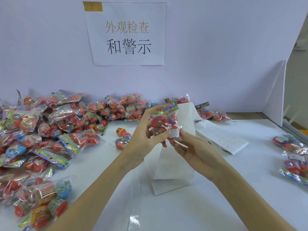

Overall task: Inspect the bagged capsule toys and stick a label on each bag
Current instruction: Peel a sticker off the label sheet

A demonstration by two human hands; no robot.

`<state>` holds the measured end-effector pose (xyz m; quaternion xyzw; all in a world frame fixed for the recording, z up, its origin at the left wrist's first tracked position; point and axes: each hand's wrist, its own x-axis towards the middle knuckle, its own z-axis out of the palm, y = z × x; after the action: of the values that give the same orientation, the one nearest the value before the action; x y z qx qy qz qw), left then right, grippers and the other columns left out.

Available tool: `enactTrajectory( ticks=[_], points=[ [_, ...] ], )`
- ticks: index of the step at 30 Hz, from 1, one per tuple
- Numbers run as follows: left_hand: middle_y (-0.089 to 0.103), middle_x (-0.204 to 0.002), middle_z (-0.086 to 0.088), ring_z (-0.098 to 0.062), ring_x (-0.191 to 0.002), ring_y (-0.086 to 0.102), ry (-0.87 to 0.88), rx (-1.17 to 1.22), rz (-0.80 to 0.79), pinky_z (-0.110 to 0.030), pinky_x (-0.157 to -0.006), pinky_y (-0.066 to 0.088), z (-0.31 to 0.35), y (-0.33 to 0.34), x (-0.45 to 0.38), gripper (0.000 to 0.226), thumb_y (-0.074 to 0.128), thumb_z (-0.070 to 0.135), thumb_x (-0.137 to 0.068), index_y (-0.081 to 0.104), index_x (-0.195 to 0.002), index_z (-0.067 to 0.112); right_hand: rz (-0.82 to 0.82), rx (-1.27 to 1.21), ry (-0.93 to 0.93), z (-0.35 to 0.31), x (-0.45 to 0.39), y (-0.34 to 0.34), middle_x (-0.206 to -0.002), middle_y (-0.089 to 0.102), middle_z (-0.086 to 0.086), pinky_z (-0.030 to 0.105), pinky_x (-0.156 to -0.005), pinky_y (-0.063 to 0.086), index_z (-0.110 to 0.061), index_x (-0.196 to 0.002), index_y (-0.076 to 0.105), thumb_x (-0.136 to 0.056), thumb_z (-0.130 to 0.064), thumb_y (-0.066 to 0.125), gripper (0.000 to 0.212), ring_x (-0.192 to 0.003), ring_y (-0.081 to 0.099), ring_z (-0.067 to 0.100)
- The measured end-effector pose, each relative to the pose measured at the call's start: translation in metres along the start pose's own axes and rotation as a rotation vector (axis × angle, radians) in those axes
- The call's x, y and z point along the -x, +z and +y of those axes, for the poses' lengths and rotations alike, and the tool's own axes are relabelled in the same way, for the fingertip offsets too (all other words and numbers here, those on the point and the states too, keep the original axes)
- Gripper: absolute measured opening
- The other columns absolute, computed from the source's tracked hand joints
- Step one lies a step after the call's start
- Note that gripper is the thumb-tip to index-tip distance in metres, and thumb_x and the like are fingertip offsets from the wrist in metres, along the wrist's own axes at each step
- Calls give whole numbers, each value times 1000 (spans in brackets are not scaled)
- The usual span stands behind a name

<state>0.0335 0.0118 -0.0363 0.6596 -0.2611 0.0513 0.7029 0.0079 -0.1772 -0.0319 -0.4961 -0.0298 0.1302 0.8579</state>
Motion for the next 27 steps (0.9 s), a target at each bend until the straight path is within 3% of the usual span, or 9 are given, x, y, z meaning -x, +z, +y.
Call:
enactTrajectory(
  ticks=[3, 7, 11, 14, 16, 18, 20, 24, 27],
  points=[
    [72, -115, -7, -24, -83, 69, -17, -45, 19, -39, -70, 59, 1, 1, 1, 77, 79, 7, -91, 43, -149, 43, 38, 108, -62, 3, 0, 1, -107, 77, 12, 24, -79, 59, -3, -111, 78, -104, -31, 56, 37, -93, 73, 20],
    [75, -109, -7, -22, -81, 71, -64, -63, 28, -37, -71, 62, 2, 1, 2, 80, 77, 16, -95, 34, -149, 55, 44, 273, -104, 5, 0, 1, -96, 77, 10, 21, -79, 58, 0, -112, 75, -95, -29, 69, 35, -84, 72, 18],
    [73, -111, -7, -17, -100, 71, -111, -182, 239, -23, -78, 58, 3, -4, -1, 51, 54, 42, -104, 35, -151, 40, 106, 227, -35, 3, -1, -6, -85, 74, 9, 22, -78, 60, 4, -101, 75, -95, -22, 72, 27, -80, 73, 19],
    [67, -114, -3, -19, -103, 66, -129, -375, 463, -33, -82, 57, -3, -20, -4, 24, 54, 29, -108, 55, -131, 25, 136, 112, 29, -7, -3, -10, -87, 72, 9, 22, -72, 61, -1, -95, 77, -92, -19, 74, 19, -76, 71, 19],
    [66, -114, -2, -17, -102, 62, -169, -551, 510, -35, -90, 52, -8, -35, -4, 11, 58, 21, -104, 62, -115, 21, 3, -209, 23, -21, 2, -12, -101, 68, 4, 21, -67, 56, -11, -103, 78, -94, -24, 72, 17, -78, 69, 16],
    [63, -116, -5, -25, -112, 56, -254, -804, 461, -36, -99, 41, -15, -45, -5, 11, 58, 21, -103, 65, -111, 18, -312, -620, -42, -32, 9, -18, -123, 64, 1, 21, -77, 48, -23, -127, 72, -104, -39, 61, 30, -98, 66, 13],
    [59, -122, -7, -30, -123, 48, -364, -1028, 405, -39, -104, 30, -22, -46, -3, 20, 56, 33, -104, 66, -116, 21, -547, -766, -33, -40, 16, -22, -133, 61, 1, 20, -83, 43, -34, -150, 53, -108, -53, 49, 47, -104, 58, 10],
    [51, -128, 0, -24, -131, 39, -411, -1218, 227, -42, -105, 32, -32, -46, 3, 41, 57, 58, -98, 64, -122, 24, -427, -521, 34, -29, 12, -21, -105, 66, 1, 24, -70, 44, -27, -141, 65, -104, -47, 57, 43, -82, 56, 16],
    [53, -124, -2, -26, -125, 42, -350, -1368, 123, -38, -102, 31, -37, -48, 4, 41, 57, 58, -98, 64, -118, 23, -306, -441, 61, -21, 5, -19, -95, 63, 2, 25, -64, 43, -16, -127, 74, -101, -40, 61, 38, -74, 53, 17]
  ],
)
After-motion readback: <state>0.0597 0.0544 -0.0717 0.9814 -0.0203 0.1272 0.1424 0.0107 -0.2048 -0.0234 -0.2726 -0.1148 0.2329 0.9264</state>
